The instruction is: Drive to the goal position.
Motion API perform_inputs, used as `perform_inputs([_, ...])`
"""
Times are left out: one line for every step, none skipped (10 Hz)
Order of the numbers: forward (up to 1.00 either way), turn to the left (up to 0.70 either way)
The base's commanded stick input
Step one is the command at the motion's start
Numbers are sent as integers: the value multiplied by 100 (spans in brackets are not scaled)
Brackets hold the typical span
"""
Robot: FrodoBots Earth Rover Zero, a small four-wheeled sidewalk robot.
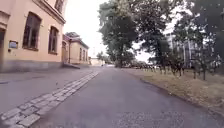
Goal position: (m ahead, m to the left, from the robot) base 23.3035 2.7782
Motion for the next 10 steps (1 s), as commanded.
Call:
perform_inputs([85, 1])
perform_inputs([85, 1])
perform_inputs([85, 1])
perform_inputs([85, 1])
perform_inputs([85, 1])
perform_inputs([85, 1])
perform_inputs([85, 1])
perform_inputs([85, 1])
perform_inputs([85, 1])
perform_inputs([85, -11])
